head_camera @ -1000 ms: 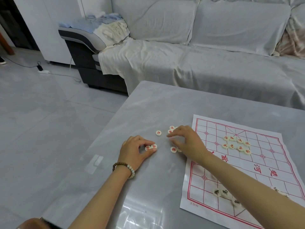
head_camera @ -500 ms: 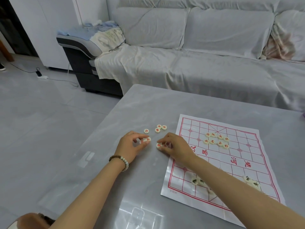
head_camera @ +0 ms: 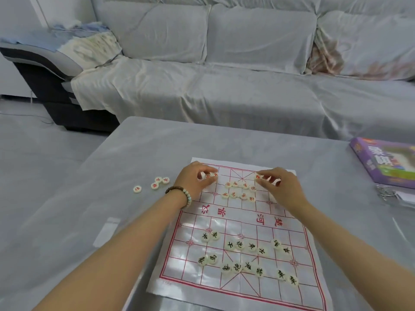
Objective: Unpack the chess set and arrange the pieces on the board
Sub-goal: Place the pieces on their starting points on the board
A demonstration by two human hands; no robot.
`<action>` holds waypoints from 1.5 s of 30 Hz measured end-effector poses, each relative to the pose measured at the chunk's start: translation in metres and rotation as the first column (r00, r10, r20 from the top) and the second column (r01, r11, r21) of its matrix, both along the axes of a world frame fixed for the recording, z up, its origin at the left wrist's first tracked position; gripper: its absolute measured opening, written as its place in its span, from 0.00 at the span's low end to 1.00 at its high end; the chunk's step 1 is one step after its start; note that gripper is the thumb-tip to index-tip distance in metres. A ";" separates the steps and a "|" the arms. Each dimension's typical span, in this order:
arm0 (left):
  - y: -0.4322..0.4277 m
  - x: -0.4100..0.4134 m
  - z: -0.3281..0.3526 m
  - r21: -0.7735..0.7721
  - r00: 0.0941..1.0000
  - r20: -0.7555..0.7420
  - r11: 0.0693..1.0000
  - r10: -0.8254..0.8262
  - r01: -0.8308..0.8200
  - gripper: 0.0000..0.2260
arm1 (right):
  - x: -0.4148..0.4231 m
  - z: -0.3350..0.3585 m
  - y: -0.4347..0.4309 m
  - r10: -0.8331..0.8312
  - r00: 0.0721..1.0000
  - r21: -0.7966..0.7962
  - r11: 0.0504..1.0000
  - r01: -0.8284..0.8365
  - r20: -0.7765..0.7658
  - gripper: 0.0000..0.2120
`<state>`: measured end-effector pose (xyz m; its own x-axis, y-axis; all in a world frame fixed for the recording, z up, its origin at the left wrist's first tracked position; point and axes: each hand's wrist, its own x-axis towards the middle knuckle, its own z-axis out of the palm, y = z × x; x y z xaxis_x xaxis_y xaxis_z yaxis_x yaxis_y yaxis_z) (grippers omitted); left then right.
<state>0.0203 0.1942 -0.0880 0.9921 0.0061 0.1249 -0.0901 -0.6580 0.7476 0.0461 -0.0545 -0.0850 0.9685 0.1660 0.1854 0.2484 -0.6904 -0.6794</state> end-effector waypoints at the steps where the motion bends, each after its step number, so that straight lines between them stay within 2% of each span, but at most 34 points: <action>1: -0.006 0.010 -0.001 0.010 1.000 -0.012 1.000 -0.001 0.001 0.11 | 0.007 -0.001 -0.003 -0.004 1.000 -0.008 1.000 0.004 -0.007 0.10; 10: -0.035 0.058 -0.012 0.123 0.990 -0.136 0.990 -0.047 0.064 0.13 | 0.049 -0.020 0.013 0.071 0.989 -0.164 0.982 -0.093 -0.133 0.13; 15: -0.026 0.051 -0.010 0.109 0.986 -0.148 0.990 -0.074 0.090 0.18 | 0.042 -0.019 0.017 0.025 0.993 -0.136 0.990 -0.041 -0.115 0.13; 21: 0.051 0.000 -0.003 0.231 0.995 0.008 0.968 0.099 -0.098 0.20 | 0.017 -0.002 0.071 0.019 0.999 -0.188 0.982 -0.010 0.047 0.12; 25: 0.100 -0.042 -0.014 0.299 0.977 -0.048 0.936 0.207 -0.184 0.22 | 0.000 -0.002 0.129 0.240 0.971 -0.144 0.961 -0.237 0.003 0.14; 29: 0.125 -0.069 -0.026 0.284 0.977 -0.038 0.940 0.209 -0.190 0.24 | -0.011 -0.006 0.182 0.472 0.874 -0.171 0.857 -0.485 -0.115 0.20; 33: 0.139 -0.075 -0.033 0.207 0.976 -0.007 0.955 0.217 -0.211 0.23 | -0.013 -0.012 0.215 0.545 0.815 -0.205 0.790 -0.577 -0.196 0.23; 37: 0.138 -0.072 -0.031 0.090 0.981 0.002 0.977 0.192 -0.191 0.23 | -0.013 -0.018 0.223 0.536 0.819 -0.261 0.776 -0.574 -0.206 0.22; 41: 0.132 -0.063 -0.027 0.037 0.987 0.002 0.986 0.162 -0.162 0.21 | -0.012 -0.017 0.212 0.509 0.856 -0.366 0.783 -0.503 -0.088 0.18; 45: 0.129 -0.055 -0.028 0.020 0.990 0.005 0.990 0.140 -0.140 0.20 | -0.011 -0.014 0.209 0.457 0.888 -0.352 0.824 -0.445 -0.054 0.12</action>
<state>-0.0348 0.3228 -0.1163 0.9812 0.1423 0.1301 0.0013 -0.6796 0.7336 0.0350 0.1543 -0.0991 0.7647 0.6413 0.0624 0.6065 -0.6837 -0.4058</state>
